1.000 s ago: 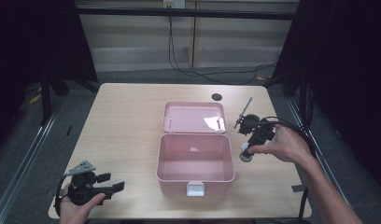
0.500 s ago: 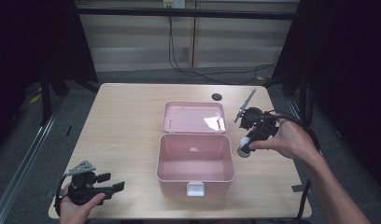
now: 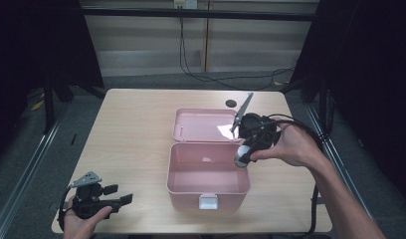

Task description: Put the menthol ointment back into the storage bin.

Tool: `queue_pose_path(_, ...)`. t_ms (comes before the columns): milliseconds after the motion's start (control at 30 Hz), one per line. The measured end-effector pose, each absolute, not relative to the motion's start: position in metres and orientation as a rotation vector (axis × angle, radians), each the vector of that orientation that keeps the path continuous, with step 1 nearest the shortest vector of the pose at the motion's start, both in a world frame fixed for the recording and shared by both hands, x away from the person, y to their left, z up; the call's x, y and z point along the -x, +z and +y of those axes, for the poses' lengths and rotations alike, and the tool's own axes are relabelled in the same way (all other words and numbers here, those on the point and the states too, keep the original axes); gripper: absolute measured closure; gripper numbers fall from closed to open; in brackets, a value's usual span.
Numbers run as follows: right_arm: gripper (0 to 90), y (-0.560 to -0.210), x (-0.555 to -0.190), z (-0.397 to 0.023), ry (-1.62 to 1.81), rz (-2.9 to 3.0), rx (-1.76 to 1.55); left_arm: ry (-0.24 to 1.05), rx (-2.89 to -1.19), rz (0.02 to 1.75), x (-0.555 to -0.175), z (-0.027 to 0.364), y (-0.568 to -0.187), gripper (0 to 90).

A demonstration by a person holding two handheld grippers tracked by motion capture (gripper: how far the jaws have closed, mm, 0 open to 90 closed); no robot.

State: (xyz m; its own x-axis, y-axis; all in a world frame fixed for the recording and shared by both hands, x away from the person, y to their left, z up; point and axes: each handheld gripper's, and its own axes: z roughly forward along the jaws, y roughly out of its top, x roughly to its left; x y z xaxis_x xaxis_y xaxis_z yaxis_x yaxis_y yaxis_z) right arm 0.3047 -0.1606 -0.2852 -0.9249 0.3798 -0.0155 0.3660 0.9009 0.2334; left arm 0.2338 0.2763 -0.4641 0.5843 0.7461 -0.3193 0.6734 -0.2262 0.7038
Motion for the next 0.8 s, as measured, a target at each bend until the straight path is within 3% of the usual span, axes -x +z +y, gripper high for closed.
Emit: queue_pose_path(800,51.3,-0.306,-0.318,-0.090,0.356,3.106,-0.272,0.106,-1.951,1.138,-0.233,0.276,-0.464,24.8)
